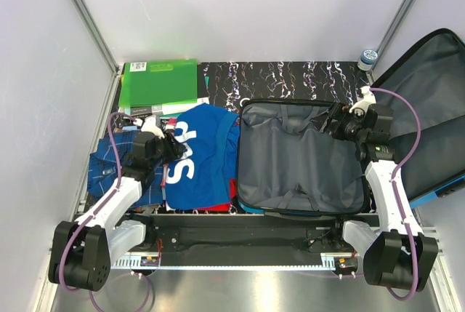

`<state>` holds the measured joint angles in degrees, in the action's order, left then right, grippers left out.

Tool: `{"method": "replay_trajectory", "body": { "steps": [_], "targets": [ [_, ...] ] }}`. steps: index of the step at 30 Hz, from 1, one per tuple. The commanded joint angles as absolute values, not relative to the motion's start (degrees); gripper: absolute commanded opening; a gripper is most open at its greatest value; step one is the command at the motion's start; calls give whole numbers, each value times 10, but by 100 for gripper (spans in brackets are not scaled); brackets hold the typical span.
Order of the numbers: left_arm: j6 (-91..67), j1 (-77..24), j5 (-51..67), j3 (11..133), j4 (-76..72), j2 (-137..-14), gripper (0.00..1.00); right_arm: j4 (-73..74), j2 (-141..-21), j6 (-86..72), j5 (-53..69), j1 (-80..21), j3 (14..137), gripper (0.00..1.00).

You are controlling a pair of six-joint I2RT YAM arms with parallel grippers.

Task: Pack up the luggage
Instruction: Pick up the clothes at the center of the board.

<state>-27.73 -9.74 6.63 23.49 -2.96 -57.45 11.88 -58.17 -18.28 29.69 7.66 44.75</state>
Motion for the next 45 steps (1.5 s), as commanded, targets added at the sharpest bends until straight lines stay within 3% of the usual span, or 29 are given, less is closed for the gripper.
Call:
{"method": "replay_trajectory", "body": {
  "steps": [1, 4, 7, 9, 11, 16, 22, 28, 31, 34, 45],
  "targets": [
    [-283, -98, 122, 224, -91, -566, 40, 101, -585, -178, 316, 76, 467, 89],
    [-282, -98, 127, 227, -87, -576, 29, 101, -584, -178, 316, 76, 467, 89],
    [-287, -98, 133, 225, -83, -570, 27, 101, -582, -178, 316, 76, 467, 88],
    [-293, -98, 134, 222, -83, -562, 9, 101, -581, -180, 317, 76, 468, 88],
    [-297, -99, 133, 214, -83, -541, 0, 102, -579, -180, 317, 68, 470, 87],
    [-293, -119, 83, 210, -54, -472, 1, 110, -584, -170, 272, 4, 492, 86],
    [-274, -126, 56, 220, -15, -466, 18, 113, -629, -195, 215, -156, 552, 85],
    [-281, -126, 80, 212, -38, -483, 23, 110, -700, -212, 170, -298, 610, 84],
    [-286, -126, 92, 208, -50, -479, 21, 109, -741, -221, 149, -367, 640, 84],
    [-294, -126, 98, 201, -59, -462, 13, 109, -783, -228, 123, -428, 666, 83],
    [-301, -126, 100, 188, -61, -433, 3, 172, -910, -293, -74, -510, 751, 79]
  ]
}}
